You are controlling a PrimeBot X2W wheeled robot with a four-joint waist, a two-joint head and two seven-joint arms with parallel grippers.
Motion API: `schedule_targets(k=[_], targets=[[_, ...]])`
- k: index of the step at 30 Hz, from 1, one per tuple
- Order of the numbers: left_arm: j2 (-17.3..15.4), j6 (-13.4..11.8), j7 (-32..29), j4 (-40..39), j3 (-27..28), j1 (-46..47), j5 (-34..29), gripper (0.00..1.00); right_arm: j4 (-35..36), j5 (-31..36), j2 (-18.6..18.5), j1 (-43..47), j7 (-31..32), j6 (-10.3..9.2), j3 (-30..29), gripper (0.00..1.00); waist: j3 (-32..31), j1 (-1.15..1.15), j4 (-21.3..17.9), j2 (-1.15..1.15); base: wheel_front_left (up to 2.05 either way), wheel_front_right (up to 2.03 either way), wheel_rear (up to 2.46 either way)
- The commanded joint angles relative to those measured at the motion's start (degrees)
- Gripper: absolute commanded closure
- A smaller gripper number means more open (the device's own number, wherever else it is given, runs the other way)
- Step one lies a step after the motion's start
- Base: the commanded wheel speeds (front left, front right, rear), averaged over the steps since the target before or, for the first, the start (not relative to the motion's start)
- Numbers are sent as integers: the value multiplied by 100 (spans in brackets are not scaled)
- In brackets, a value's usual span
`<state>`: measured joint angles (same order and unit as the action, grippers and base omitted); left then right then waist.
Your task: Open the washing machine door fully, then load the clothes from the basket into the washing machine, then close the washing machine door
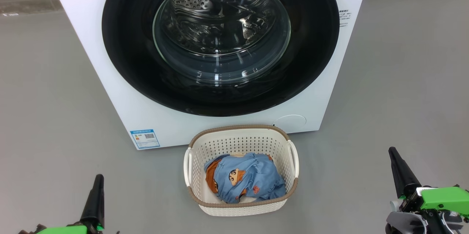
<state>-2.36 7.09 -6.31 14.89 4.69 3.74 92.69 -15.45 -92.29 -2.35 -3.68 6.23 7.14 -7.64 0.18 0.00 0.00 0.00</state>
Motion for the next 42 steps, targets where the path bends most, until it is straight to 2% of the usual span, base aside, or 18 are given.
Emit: schedule_targets(k=[1, 8, 9, 15, 19, 24, 42], targets=[[-52, 40, -16, -86, 182, 245, -51, 100, 143, 11, -53, -250, 24, 35, 114, 100, 0, 0, 0, 0, 0, 0, 0], [-52, 40, -16, -86, 182, 245, -51, 100, 143, 11, -53, -250, 24, 35, 114, 100, 0, 0, 0, 0, 0, 0, 0], [0, 0, 0, -1, 0, 1, 0, 0, 1, 0, 0, -1, 0, 0, 0, 0, 0, 0, 0, 0, 0, 0, 0], [37, -8, 25, 137, -39, -98, -5, 0, -171, 14, 56, 103, -12, 1, 13, 0, 1, 1, 0, 0, 0, 0, 0], [34, -6, 65, 99, -70, -81, -10, 0, -134, 25, 45, 86, -26, 2, 17, 0, -11, 13, 2, 0, 0, 0, 0], [31, -4, 105, 54, -109, -64, 1, 0, -83, 35, 29, 69, -39, 3, 21, 0, 0, 0, 5, 0, 0, 0, 0], [-5, 2, 425, 30, -170, 47, -178, 0, -82, 488, -135, -50, -284, 8, 139, 0, -3, 0, 18, 0, 0, 0, 0]])
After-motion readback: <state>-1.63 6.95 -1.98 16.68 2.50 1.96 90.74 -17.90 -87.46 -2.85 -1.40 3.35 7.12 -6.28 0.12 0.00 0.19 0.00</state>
